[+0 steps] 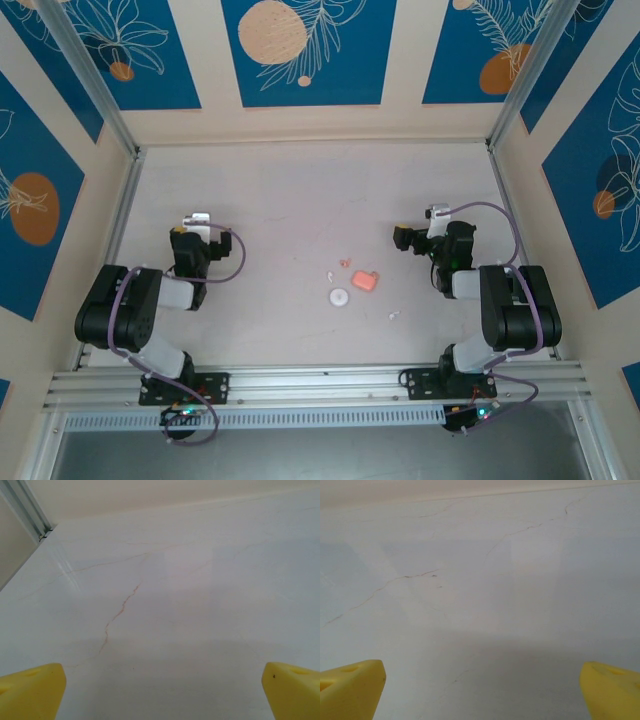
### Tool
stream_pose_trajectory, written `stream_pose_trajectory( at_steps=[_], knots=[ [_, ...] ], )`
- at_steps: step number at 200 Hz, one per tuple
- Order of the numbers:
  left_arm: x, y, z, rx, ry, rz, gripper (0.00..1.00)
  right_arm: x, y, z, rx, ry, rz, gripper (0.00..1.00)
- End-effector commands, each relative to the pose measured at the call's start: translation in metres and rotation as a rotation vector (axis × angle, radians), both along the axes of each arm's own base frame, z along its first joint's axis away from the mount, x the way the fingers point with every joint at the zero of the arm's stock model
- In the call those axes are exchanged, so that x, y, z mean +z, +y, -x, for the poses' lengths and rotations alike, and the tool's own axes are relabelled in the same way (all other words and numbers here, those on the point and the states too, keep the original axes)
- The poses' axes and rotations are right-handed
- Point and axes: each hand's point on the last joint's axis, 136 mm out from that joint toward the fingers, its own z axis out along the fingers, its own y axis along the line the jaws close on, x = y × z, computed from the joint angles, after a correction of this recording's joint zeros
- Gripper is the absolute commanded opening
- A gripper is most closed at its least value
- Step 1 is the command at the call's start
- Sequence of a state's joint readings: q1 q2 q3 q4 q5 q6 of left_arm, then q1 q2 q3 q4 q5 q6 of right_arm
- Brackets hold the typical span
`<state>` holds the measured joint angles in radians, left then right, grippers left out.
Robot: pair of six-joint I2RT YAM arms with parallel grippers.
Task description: Insert the wireless bluetooth earbuds into the charging case
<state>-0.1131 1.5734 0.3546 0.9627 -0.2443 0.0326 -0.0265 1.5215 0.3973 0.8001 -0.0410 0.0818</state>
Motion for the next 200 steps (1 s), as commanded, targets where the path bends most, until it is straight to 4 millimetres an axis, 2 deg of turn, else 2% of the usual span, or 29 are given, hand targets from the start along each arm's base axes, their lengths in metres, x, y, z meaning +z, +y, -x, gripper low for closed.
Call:
stream_pose_trajectory(
  at_steps=[1, 25, 41, 59, 95, 112, 131, 146, 169, 200],
  knots=[
    [0.007, 0.003, -0.003, 0.008, -0.023, 0.012, 1.00, 0.008, 0.000, -0.006, -0.006, -0.024, 0.004, 0.99],
    [0.008, 0.003, -0.002, 0.007, -0.028, 0.012, 1.00, 0.008, -0.009, -0.007, -0.053, -0.018, -0.004, 0.99],
    [0.014, 0.001, 0.001, -0.005, -0.041, 0.011, 1.00, 0.020, -0.014, -0.009, -0.089, -0.008, -0.005, 0.99],
    [0.031, -0.002, 0.005, -0.019, -0.043, -0.001, 1.00, 0.043, -0.015, -0.008, -0.114, 0.082, -0.043, 0.99],
    [0.079, -0.018, 0.016, -0.077, 0.024, 0.081, 0.91, 0.080, -0.006, 0.023, -0.174, 0.390, -0.124, 0.99],
    [0.092, -0.032, 0.024, -0.115, 0.066, 0.138, 0.88, 0.091, 0.009, 0.049, -0.164, 0.506, -0.134, 0.99],
    [0.094, -0.052, 0.036, -0.175, 0.153, 0.158, 0.85, 0.093, 0.028, 0.082, -0.161, 0.643, -0.136, 0.99],
    [0.086, -0.062, 0.045, -0.177, 0.233, 0.173, 0.84, 0.087, 0.044, 0.108, -0.164, 0.766, -0.147, 0.97],
    [0.072, -0.083, 0.058, -0.214, 0.333, 0.191, 0.83, 0.071, 0.078, 0.140, -0.116, 0.935, -0.172, 0.84],
    [0.052, -0.099, 0.070, -0.246, 0.417, 0.242, 0.84, 0.057, 0.125, 0.167, 0.034, 1.031, -0.081, 0.73]
  ],
)
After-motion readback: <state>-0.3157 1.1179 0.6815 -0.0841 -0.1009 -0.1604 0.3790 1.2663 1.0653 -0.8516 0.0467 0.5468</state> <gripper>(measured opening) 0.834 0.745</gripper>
